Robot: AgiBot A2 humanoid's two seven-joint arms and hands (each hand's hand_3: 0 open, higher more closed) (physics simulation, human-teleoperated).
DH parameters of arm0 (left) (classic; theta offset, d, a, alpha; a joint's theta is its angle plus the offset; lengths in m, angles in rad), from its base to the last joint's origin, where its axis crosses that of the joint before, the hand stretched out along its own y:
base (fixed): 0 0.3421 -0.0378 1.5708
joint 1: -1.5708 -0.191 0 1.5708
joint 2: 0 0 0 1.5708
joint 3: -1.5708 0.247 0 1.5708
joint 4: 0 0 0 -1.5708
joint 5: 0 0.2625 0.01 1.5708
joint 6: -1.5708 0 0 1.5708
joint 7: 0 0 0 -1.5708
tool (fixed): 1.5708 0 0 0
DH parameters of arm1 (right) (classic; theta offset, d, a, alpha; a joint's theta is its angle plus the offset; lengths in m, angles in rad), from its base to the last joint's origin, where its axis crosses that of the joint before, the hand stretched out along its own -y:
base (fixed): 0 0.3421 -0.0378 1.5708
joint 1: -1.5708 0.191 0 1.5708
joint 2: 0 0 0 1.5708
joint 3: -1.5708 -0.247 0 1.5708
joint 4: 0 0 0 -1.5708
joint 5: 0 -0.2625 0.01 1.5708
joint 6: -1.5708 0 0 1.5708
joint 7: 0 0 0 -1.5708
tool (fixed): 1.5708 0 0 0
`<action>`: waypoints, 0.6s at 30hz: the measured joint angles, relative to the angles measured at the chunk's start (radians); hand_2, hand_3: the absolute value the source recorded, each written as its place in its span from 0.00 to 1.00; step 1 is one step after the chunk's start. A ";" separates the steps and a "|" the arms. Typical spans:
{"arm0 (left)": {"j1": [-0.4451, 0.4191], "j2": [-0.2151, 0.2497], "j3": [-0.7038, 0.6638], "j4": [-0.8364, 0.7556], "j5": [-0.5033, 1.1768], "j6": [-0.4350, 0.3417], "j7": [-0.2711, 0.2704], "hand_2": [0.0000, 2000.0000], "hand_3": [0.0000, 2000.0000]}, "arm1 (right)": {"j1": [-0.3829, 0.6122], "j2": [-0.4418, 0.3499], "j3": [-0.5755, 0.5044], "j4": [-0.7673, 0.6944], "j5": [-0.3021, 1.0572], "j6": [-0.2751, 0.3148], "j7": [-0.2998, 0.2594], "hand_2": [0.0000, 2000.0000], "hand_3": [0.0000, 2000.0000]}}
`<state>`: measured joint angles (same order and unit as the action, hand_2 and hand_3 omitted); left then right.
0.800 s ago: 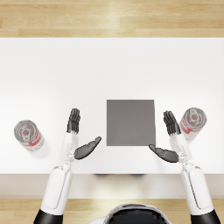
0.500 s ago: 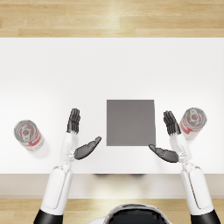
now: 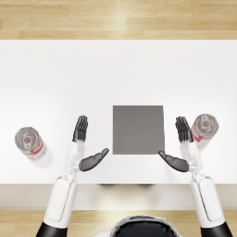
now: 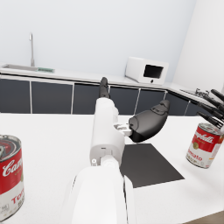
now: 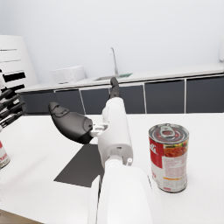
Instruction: Pick up the red can on the left and place it in the middle, then pick up the red can on the right and place it on top of the can in the middle
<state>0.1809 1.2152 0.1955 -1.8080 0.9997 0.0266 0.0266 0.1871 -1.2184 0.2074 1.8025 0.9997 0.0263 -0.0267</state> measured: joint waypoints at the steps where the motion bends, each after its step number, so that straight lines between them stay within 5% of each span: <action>1: -0.004 0.001 -0.016 -0.013 0.044 -0.008 -0.008 0.00 0.00 | -0.001 -0.003 -0.009 0.014 0.000 -0.007 0.008 0.00 0.00; 8: -0.037 0.014 -0.254 -0.114 0.322 -0.025 -0.025 0.00 0.00 | -0.007 -0.017 -0.171 0.105 0.277 -0.024 0.025 0.00 0.00; 18: -0.098 0.077 -0.604 -0.116 0.377 -0.027 -0.027 0.00 0.00 | -0.038 -0.037 -0.350 0.100 0.333 -0.026 0.027 0.00 0.00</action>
<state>0.0824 1.2921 -0.4085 -1.9235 1.3772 0.0001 0.0001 0.1491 -1.2549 -0.1429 1.9021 1.3326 0.0001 -0.0001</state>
